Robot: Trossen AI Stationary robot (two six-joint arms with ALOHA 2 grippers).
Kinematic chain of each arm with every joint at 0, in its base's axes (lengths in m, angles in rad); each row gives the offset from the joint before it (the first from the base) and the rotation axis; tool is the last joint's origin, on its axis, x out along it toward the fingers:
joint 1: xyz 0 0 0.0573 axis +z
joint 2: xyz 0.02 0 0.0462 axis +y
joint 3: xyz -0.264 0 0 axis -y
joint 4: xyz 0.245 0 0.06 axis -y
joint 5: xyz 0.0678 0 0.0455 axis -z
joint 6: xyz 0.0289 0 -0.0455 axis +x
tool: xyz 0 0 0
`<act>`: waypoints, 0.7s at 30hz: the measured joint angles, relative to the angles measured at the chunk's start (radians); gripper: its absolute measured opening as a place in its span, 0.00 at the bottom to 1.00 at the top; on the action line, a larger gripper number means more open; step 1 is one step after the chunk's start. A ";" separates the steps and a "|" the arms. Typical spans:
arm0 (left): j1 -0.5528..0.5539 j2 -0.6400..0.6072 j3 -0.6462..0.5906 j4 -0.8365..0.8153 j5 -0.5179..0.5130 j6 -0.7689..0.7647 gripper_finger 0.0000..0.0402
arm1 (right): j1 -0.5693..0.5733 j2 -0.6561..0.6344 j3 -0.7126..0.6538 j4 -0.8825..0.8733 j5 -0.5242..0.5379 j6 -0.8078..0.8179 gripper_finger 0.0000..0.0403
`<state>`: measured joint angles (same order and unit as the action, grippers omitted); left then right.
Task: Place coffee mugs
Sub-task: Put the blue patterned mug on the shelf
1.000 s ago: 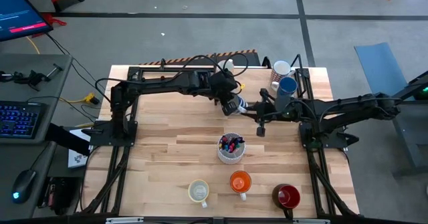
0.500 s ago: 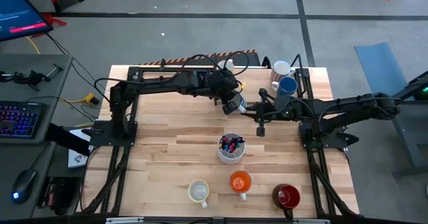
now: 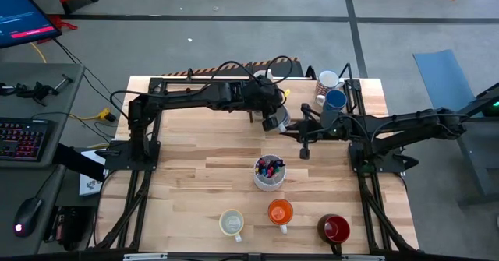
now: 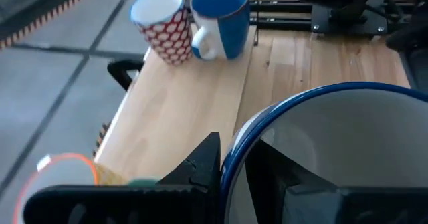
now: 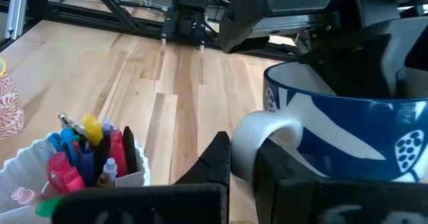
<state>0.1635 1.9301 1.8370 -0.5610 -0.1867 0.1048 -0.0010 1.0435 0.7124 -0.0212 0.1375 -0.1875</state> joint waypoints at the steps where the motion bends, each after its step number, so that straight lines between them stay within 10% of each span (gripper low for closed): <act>1: 0.000 0.000 0.000 0.010 -0.001 0.018 0.13 | 0.000 0.000 0.000 0.000 0.000 -0.002 0.01; 21: -0.009 0.005 0.149 -0.110 -0.008 0.095 0.13 | -0.005 -0.003 0.005 0.040 -0.002 0.020 0.00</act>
<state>0.1547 1.9350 1.9864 -0.6707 -0.1950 0.1993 -0.0059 1.0409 0.7177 0.0190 0.1354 -0.1671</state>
